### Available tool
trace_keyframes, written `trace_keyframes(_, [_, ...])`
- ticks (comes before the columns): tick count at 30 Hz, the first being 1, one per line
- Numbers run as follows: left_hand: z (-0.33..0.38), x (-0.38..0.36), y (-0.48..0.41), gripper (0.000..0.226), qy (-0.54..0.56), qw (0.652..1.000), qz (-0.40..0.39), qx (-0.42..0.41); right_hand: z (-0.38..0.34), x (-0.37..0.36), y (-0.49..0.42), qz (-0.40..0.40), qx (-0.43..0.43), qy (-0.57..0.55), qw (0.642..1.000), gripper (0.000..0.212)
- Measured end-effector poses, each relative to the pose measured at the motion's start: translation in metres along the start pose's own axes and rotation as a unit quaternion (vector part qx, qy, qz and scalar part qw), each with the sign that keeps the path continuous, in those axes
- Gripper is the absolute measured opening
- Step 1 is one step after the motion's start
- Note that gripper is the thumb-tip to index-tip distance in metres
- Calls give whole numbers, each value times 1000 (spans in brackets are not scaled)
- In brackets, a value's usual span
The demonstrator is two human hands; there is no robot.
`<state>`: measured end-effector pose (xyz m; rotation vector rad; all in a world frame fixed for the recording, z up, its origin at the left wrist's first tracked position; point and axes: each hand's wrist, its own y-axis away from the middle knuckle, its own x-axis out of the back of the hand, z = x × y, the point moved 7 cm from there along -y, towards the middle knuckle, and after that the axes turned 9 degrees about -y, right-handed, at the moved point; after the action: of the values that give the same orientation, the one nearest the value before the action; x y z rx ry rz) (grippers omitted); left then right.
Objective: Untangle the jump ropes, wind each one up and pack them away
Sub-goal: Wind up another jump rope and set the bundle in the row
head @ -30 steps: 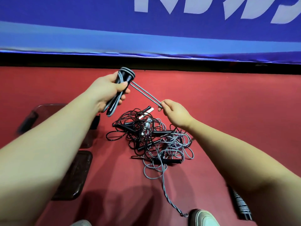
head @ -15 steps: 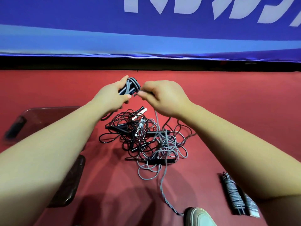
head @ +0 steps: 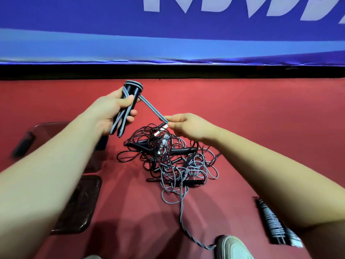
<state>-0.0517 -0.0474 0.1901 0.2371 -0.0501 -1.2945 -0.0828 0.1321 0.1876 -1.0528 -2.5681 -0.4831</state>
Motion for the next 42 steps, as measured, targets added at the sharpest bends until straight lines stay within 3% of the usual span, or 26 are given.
trace_keyframes(8, [-13,1,-4,27,-108,994,-20,3,10,8,2,-26,-40,-66,997,27])
trace_keyframes(13, [-11,-3,-7,46,-252,967,11,-12,-16,14,7,29,38,42,998,21])
trace_keyframes(17, [-10,-17,-7,37,-340,940,7,-29,-36,16,8,74,100,158,980,19])
trace_keyframes(21, [-7,-34,-1,13,-534,842,10,-78,-48,26,7,108,112,188,970,25])
trace_keyframes(25, [-4,-63,13,11,-634,763,-70,-107,-51,40,3,136,94,297,940,30])
trace_keyframes(29, [-5,-82,27,10,-652,726,-170,-138,-51,49,4,102,83,370,920,32])
trace_keyframes(32, [-6,-90,38,6,-643,716,-229,-150,-49,51,9,30,79,325,942,28])
trace_keyframes(34, [-6,-96,45,18,-640,705,-263,-155,-46,51,12,-25,78,281,956,21])
trace_keyframes(38, [-6,-107,53,13,-643,688,-296,-159,-39,54,15,-89,85,255,959,8])
trace_keyframes(42, [0,-112,63,47,-621,702,-305,-168,-12,54,14,-146,30,51,988,15])
